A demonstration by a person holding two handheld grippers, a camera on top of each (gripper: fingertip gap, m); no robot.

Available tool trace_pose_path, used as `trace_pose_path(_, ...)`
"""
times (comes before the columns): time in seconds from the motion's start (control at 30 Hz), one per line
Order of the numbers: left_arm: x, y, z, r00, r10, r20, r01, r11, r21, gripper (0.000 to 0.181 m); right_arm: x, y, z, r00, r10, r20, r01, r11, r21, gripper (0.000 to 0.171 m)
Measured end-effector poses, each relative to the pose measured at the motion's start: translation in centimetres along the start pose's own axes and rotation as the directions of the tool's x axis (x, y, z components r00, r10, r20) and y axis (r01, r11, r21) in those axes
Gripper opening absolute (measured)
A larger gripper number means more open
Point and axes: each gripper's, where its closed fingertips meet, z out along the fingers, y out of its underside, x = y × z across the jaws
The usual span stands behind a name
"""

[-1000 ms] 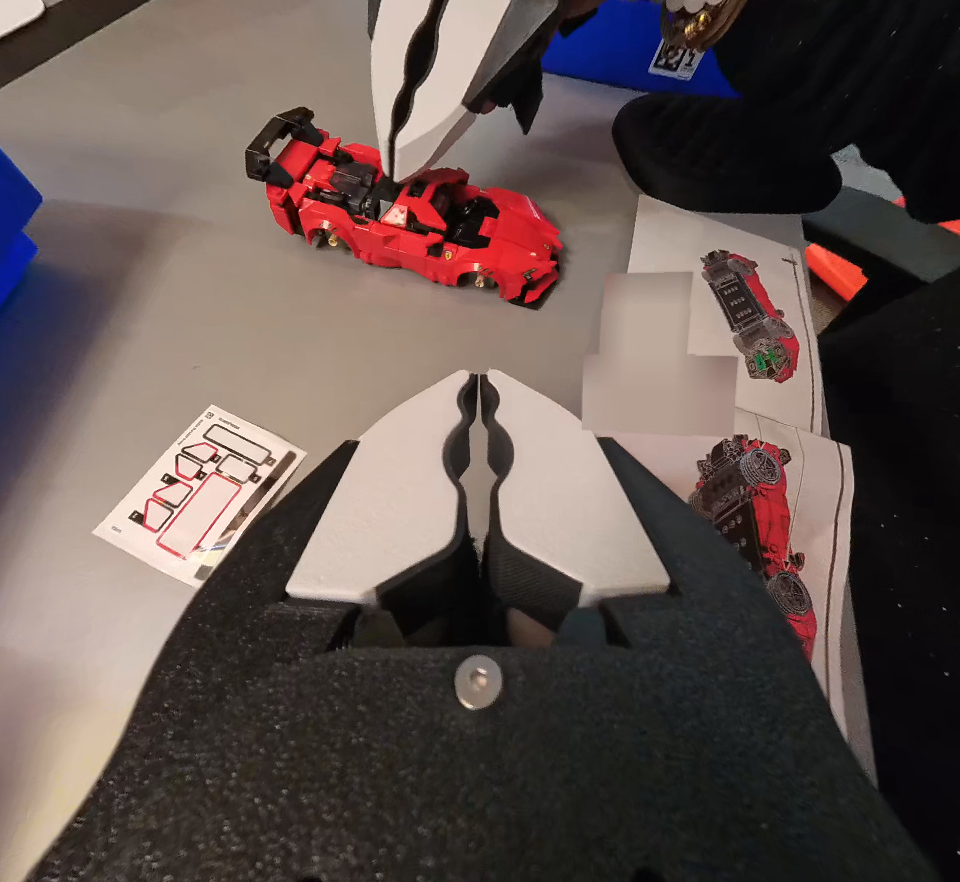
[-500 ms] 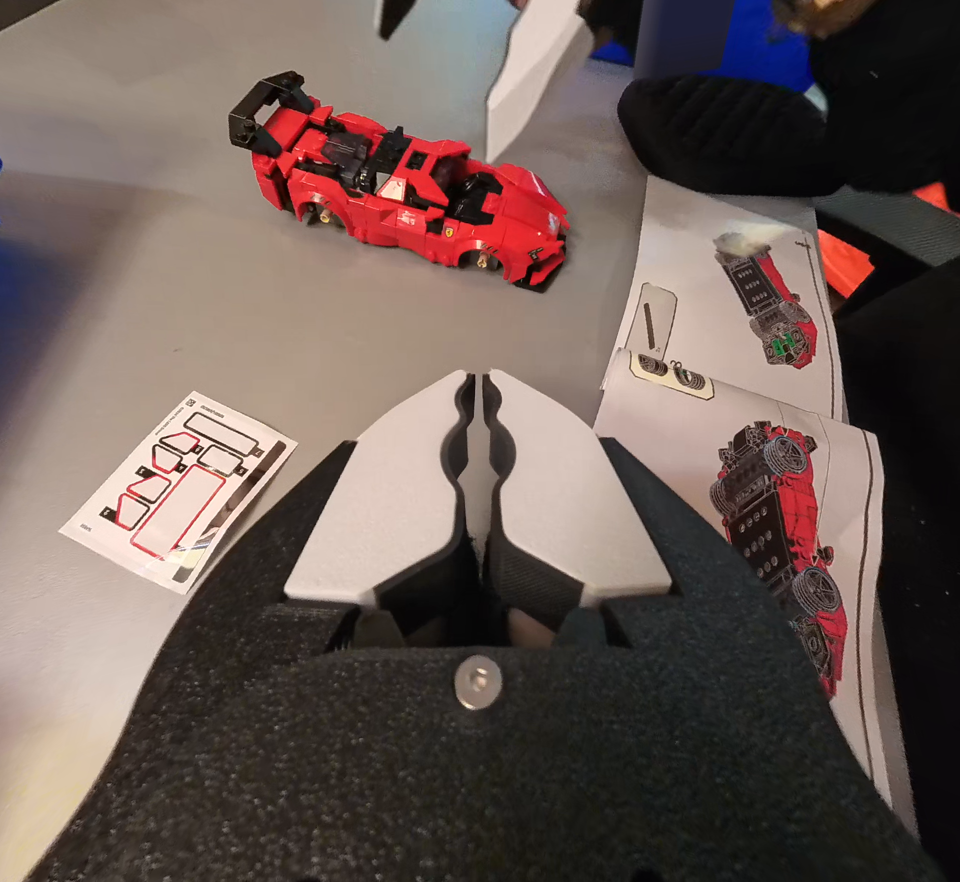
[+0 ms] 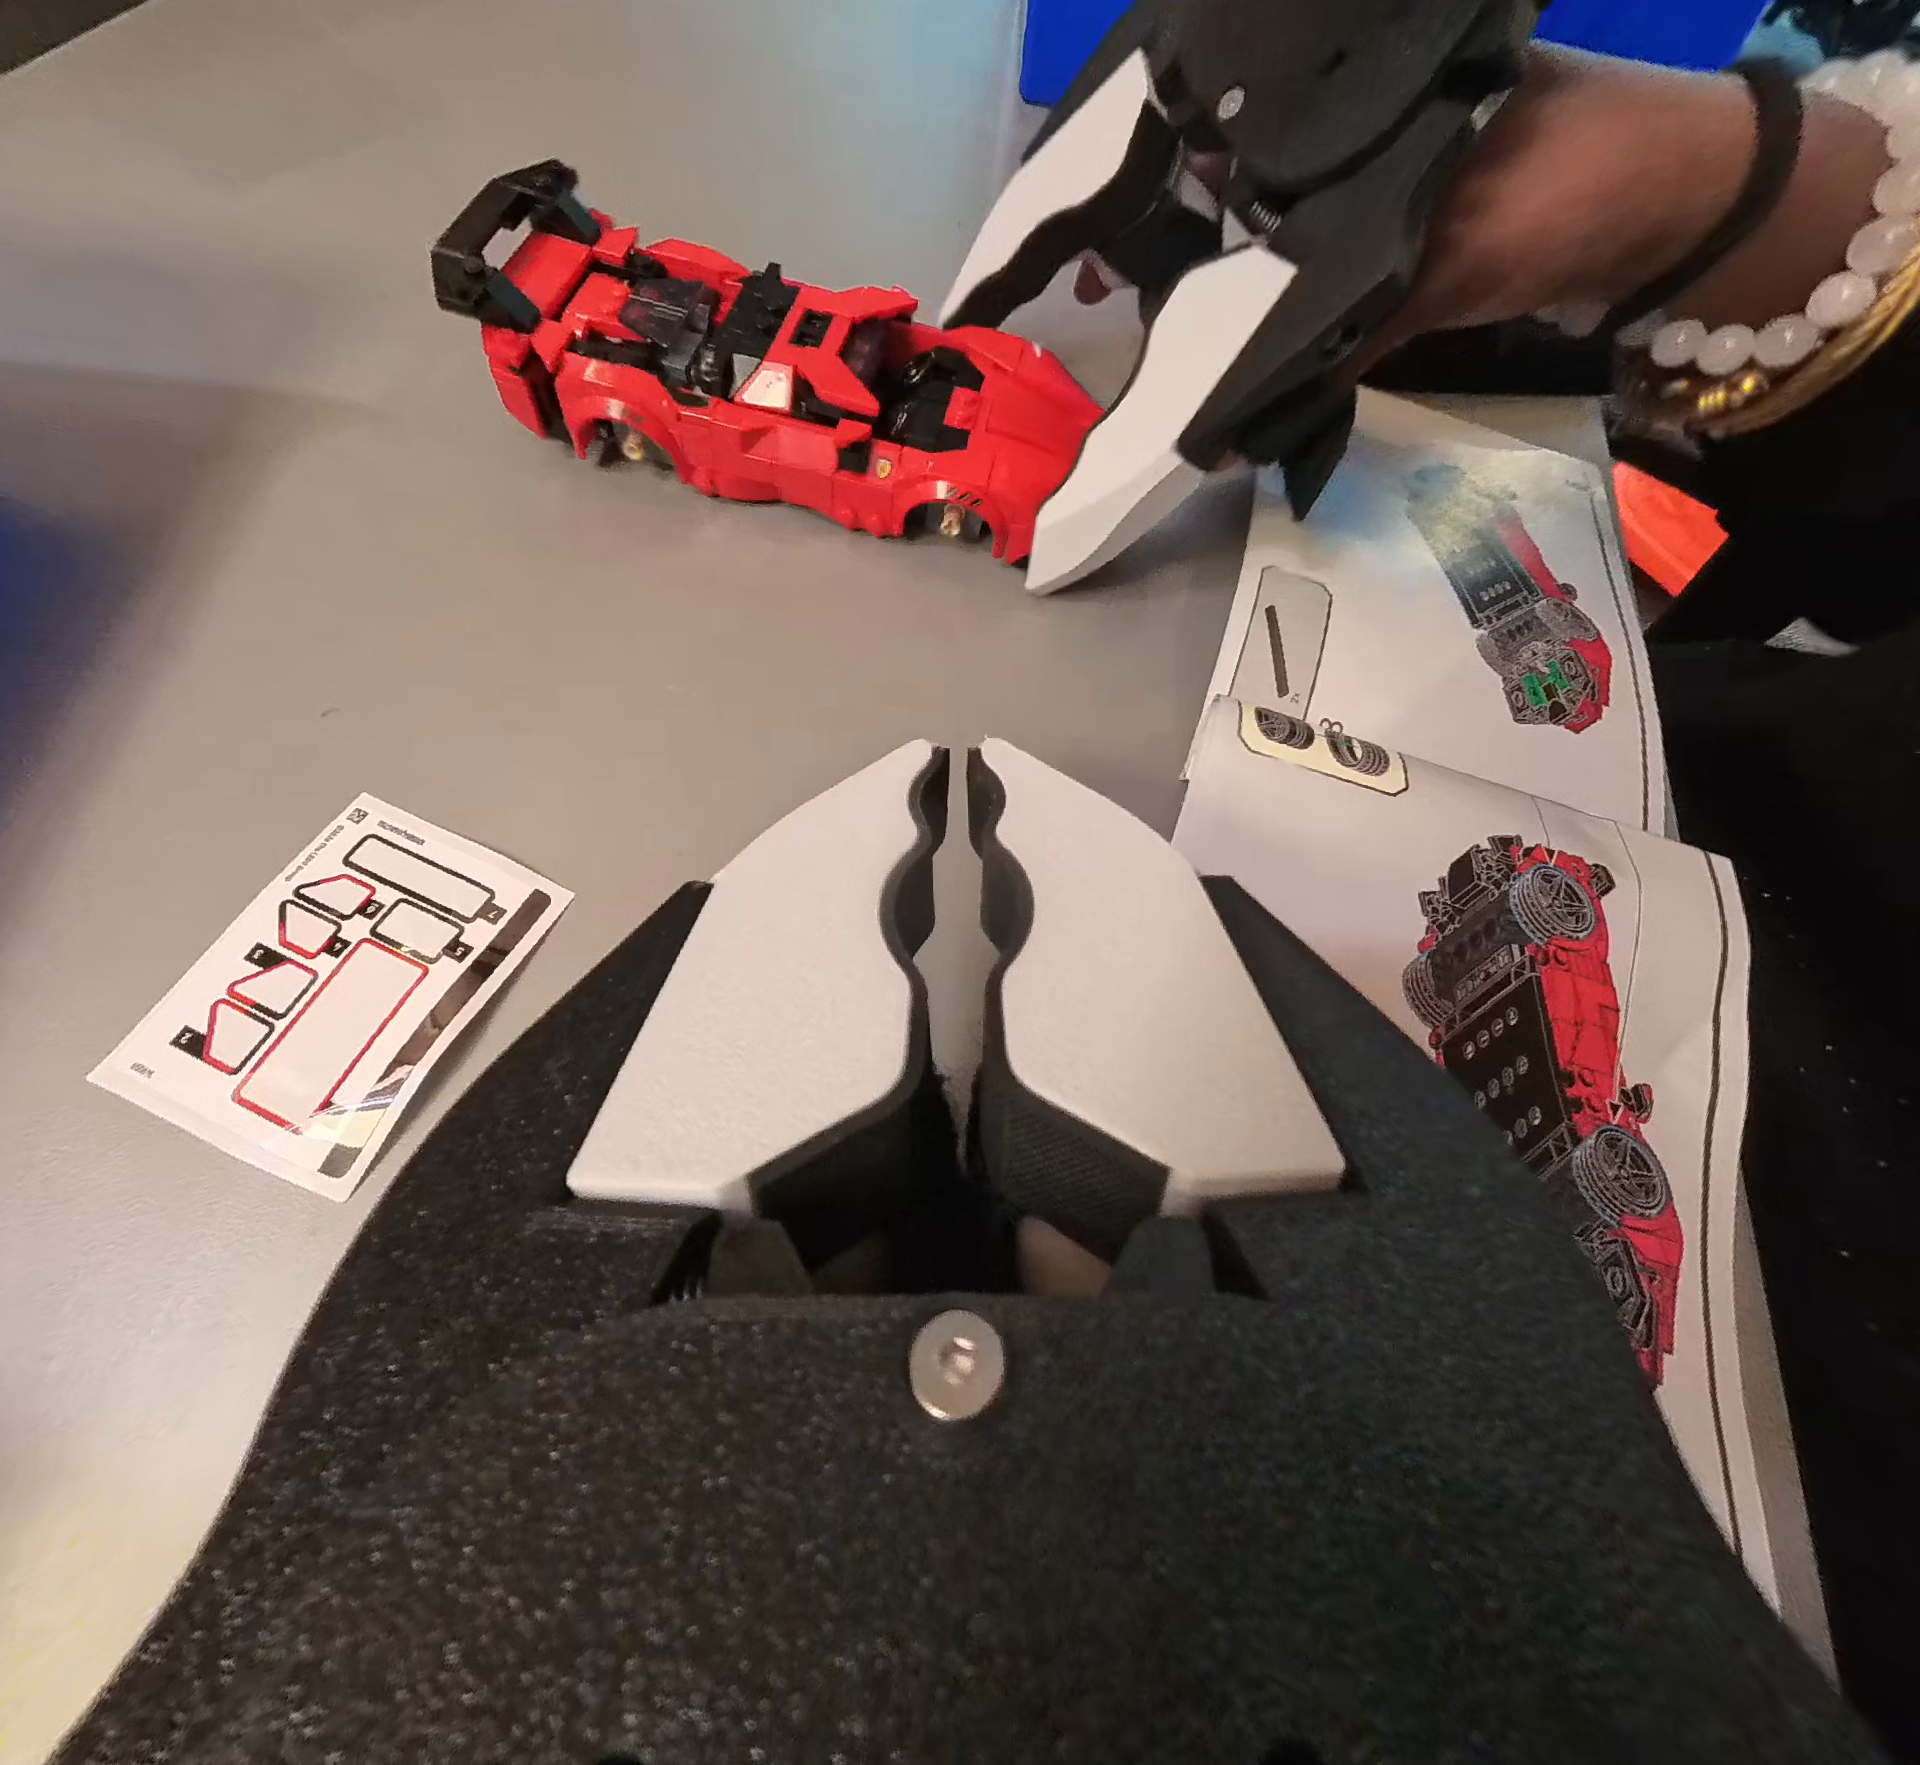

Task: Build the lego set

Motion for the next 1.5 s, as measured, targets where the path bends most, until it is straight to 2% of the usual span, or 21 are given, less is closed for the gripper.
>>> trace_pose_path(0.17,0.1,0.1,0.1,1.000,-0.001,-0.007,0.001,1.000,-0.006,0.004,4.3,2.0,-1.7,0.971,-0.238,-0.019,0.235,0.968,-0.085,0.075)
trace_pose_path(0.23,0.2,0.2,0.3,1.000,0.005,-0.012,-0.005,1.000,-0.011,0.004,5.7,2.7,-2.3,0.970,-0.243,-0.030,0.238,0.965,-0.113,0.080)
trace_pose_path(0.37,0.4,0.5,0.7,1.000,0.012,-0.020,-0.013,0.999,-0.031,0.004,4.5,1.2,-2.8,0.971,-0.223,0.082,0.224,0.975,0.003,0.086)
trace_pose_path(0.43,0.4,0.6,0.8,1.000,0.020,-0.023,-0.021,0.999,-0.035,0.004,4.3,0.1,-3.0,0.956,-0.273,0.110,0.270,0.962,0.037,0.090)
trace_pose_path(0.63,0.5,0.7,1.0,0.999,0.034,-0.030,-0.035,0.999,-0.036,0.004,3.2,-4.4,-2.8,0.802,-0.551,0.232,0.544,0.833,0.097,0.090)
trace_pose_path(0.8,0.5,0.9,1.0,0.998,0.053,-0.024,-0.054,0.998,-0.045,0.004,2.7,-4.6,0.0,0.705,-0.622,0.342,0.667,0.745,-0.020,0.091)
trace_pose_path(0.93,0.5,1.1,1.0,0.998,0.054,-0.023,-0.055,0.997,-0.049,0.004,3.1,-3.9,1.6,0.677,-0.643,0.359,0.713,0.693,-0.104,0.090)
trace_pose_path(1.03,0.6,1.1,1.0,0.998,0.061,-0.025,-0.062,0.997,-0.050,0.004,3.0,-3.8,2.1,0.669,-0.643,0.373,0.718,0.688,-0.102,0.075)
trace_pose_path(1.13,0.7,1.1,1.0,0.998,0.062,-0.028,-0.063,0.997,-0.052,0.004,2.9,-3.9,2.0,0.666,-0.638,0.387,0.716,0.693,-0.090,0.075)
trace_pose_path(1.2,0.7,1.1,1.0,0.998,0.061,-0.031,-0.063,0.997,-0.053,0.004,3.0,-4.2,1.4,0.671,-0.633,0.385,0.708,0.702,-0.078,0.085)
trace_pose_path(1.23,0.8,1.2,1.0,0.998,0.062,-0.031,-0.064,0.996,-0.055,0.004,3.2,-4.6,0.9,0.675,-0.635,0.377,0.704,0.706,-0.072,0.085)
trace_pose_path(1.37,0.8,1.2,1.0,0.997,0.068,-0.029,-0.070,0.996,-0.059,0.004,2.9,-5.9,-1.0,0.671,-0.643,0.369,0.694,0.720,-0.006,0.060)
trace_pose_path(1.5,0.8,1.2,1.0,0.997,0.070,-0.031,-0.072,0.996,-0.060,0.004,2.9,-5.4,-0.6,0.662,-0.644,0.383,0.711,0.701,-0.050,0.057)
